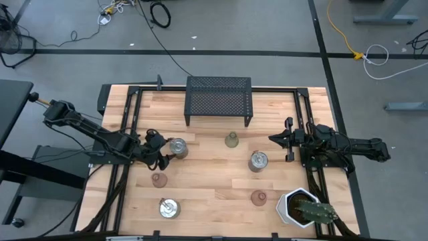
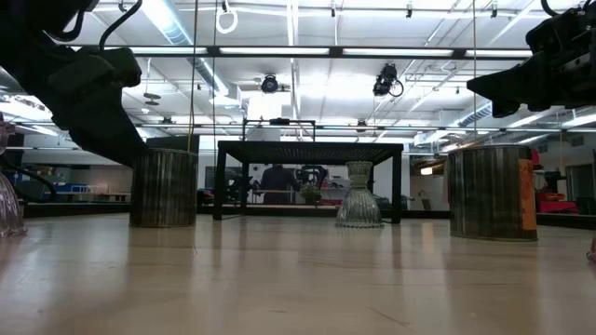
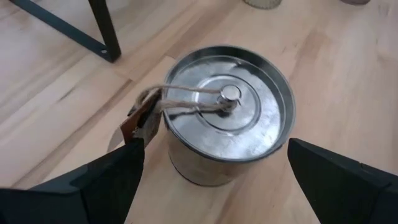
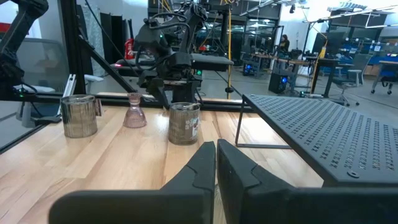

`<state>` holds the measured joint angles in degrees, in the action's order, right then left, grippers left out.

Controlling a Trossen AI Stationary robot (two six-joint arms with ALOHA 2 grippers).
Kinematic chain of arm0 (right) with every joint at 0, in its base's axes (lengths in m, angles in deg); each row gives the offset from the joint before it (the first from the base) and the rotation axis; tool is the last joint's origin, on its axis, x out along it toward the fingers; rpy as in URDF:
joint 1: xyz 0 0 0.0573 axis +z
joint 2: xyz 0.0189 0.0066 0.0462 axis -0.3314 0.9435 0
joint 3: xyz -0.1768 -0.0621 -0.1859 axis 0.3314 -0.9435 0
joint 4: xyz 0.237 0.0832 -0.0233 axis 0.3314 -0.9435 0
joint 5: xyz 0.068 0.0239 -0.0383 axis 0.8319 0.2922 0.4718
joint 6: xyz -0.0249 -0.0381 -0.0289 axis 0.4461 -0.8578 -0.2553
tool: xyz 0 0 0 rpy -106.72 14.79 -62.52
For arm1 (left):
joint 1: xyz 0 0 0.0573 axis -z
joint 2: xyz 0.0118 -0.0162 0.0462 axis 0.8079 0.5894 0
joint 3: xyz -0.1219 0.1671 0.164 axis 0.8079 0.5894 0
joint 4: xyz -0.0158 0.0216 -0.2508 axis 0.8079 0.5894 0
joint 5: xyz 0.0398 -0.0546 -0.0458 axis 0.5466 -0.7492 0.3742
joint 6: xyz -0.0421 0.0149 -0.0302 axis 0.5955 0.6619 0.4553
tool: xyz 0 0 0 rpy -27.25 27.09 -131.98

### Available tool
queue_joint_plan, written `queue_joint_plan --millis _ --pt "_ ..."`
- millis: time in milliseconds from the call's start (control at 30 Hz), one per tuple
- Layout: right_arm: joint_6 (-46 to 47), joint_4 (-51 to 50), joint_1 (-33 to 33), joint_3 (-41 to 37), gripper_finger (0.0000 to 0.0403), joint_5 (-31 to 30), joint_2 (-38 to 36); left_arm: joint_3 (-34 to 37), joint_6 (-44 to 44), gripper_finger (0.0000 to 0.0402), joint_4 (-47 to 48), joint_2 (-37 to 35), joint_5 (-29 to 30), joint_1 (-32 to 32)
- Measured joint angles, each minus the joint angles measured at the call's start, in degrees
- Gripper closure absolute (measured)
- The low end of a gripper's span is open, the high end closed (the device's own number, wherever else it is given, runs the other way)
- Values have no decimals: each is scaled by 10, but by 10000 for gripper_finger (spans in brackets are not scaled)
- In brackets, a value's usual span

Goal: Pick & Place candle stick holders
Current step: Put the top left silver scented candle on the shelf

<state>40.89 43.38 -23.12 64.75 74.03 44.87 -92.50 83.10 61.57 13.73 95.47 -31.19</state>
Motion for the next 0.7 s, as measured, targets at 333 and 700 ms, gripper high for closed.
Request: queue_joint_plan --millis 333,700 --pt "0 0 0 0 382 0 0 0 5 4 -2 0 -6 0" --pt "0 0 0 0 382 0 0 0 6 2 -2 0 -16 0"
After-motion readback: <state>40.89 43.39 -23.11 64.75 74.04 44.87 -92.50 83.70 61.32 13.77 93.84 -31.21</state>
